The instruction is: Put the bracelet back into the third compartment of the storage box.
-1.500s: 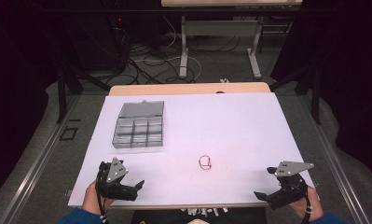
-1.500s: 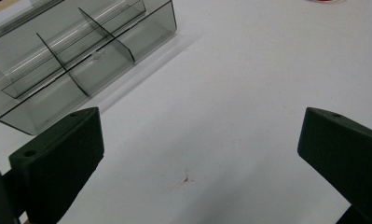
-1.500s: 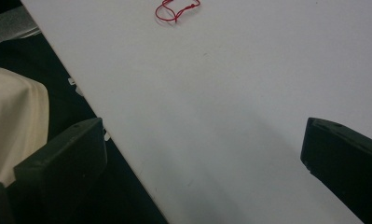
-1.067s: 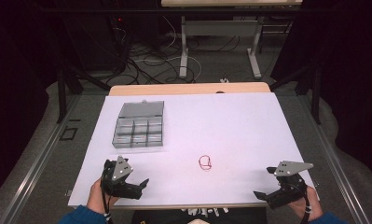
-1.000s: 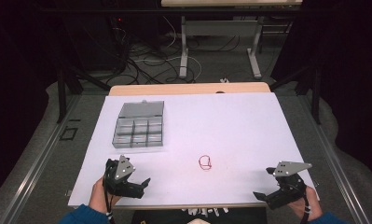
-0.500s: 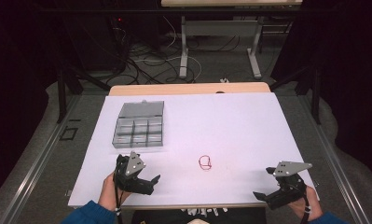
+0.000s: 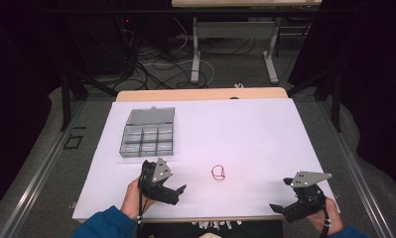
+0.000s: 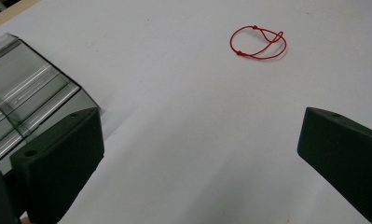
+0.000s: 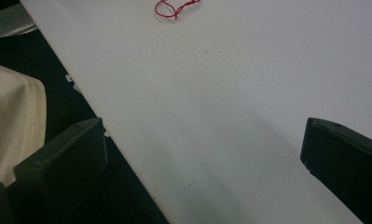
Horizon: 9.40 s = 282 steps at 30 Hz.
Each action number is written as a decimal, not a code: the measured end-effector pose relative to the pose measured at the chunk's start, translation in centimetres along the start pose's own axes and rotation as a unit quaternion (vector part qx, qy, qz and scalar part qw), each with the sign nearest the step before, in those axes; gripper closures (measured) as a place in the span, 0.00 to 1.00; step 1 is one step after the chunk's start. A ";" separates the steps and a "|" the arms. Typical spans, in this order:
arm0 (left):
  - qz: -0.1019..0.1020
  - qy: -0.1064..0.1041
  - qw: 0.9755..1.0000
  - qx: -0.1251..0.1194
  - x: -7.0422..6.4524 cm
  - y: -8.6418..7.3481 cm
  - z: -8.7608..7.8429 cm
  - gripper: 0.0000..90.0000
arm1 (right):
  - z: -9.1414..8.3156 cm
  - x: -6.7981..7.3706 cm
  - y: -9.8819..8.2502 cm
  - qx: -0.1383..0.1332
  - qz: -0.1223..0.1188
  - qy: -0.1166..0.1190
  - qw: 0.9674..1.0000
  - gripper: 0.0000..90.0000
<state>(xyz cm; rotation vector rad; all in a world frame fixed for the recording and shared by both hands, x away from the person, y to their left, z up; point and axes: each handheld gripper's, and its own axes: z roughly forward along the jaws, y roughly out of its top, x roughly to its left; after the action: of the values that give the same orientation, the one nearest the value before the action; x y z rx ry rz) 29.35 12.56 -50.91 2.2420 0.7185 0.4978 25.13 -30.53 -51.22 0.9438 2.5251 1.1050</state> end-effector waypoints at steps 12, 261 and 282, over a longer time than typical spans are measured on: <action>0.017 -0.022 1.000 -0.001 -1.0 1.8 2.6 0.01 | 0.1 0.0 -0.1 -0.011 -0.001 -0.003 1.000 0.00; -0.076 0.027 0.996 -0.044 12.1 5.7 3.3 0.99 | 0.3 -0.2 0.2 0.004 -0.007 -0.014 1.000 0.00; -0.105 0.032 0.993 -0.040 14.3 4.8 4.8 0.99 | 0.3 -0.3 0.2 0.005 -0.009 -0.010 1.000 0.00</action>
<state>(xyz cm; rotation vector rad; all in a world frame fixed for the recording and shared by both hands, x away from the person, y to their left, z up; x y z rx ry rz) 44.58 16.16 -48.72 2.0566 0.9389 0.4884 25.55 -30.40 -51.35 0.9297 2.5195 1.0732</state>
